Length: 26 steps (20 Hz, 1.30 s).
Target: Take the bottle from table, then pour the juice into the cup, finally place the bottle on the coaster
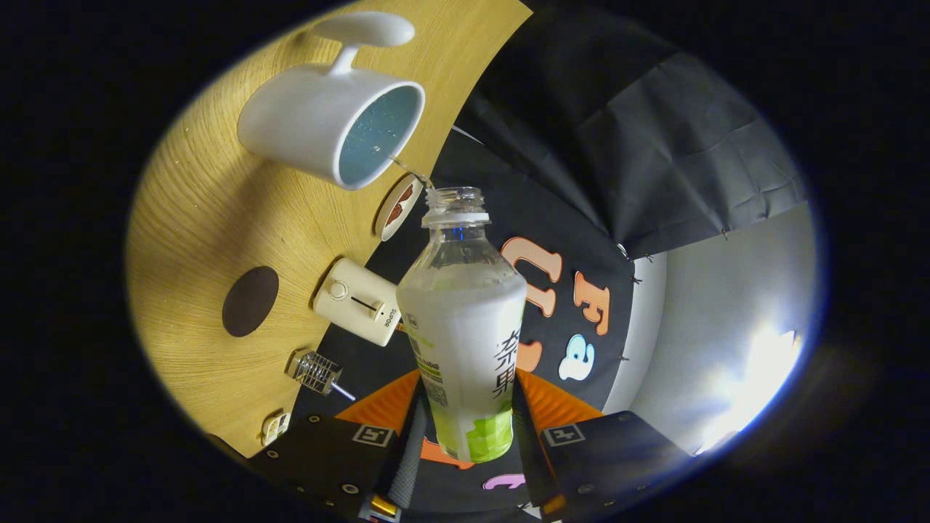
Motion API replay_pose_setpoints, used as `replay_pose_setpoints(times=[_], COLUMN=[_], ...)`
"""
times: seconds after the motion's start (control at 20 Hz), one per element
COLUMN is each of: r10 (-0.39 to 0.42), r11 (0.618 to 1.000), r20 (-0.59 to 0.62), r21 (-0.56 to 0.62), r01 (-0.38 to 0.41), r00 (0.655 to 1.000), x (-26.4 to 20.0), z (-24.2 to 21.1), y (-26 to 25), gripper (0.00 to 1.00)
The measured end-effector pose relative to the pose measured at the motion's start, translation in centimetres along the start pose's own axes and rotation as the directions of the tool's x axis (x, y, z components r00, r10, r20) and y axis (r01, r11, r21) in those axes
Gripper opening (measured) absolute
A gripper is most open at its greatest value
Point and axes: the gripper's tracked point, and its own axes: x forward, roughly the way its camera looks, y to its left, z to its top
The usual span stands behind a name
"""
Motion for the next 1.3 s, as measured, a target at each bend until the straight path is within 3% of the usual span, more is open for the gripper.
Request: replay_pose_setpoints(times=[0.7,1.3], r10=[-0.001,0.057], r11=[1.000,0.998], r20=[0.020,0.033], r21=[-0.026,0.033], r01=[0.001,-0.058], r00=[1.000,0.998], x=[0.17,0.40], z=[0.26,0.91], y=[-0.30,0.45], gripper=[0.60,0.60])
